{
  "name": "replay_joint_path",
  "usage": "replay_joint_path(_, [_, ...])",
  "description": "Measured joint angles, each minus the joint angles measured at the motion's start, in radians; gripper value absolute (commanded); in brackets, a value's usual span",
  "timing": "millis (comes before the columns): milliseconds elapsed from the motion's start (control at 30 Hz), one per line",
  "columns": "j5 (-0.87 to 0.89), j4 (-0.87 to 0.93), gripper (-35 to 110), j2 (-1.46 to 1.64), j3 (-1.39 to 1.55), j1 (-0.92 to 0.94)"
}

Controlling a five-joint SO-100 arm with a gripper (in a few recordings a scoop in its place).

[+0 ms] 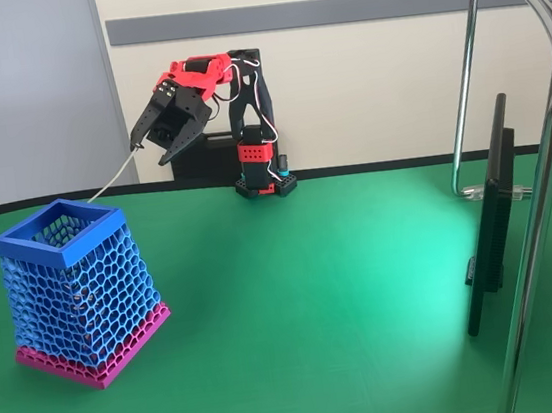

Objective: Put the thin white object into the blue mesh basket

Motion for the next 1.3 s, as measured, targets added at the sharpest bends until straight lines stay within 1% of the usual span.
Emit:
replay_joint_path(233, [-0.028,-0.031,22,-0.005,-0.012,0.029])
replay_joint_path(500, [-0.048,-0.032,22,-0.063,-0.098,0.049])
replay_joint_path(733, [-0.097,-0.032,20,-0.025,-0.051,0.009])
replay_joint_path(867, [-0.160,-0.043,18,0.071,0.058,-0.041])
replay_joint_path(1033, [-0.285,-0.087,16,0.233,0.242,-0.118])
replay_joint_path(1267, [-0.512,-0.118,11,0.558,0.591,-0.233])
replay_joint_path(1300, [-0.541,-0.115,8,0.601,0.629,-0.244])
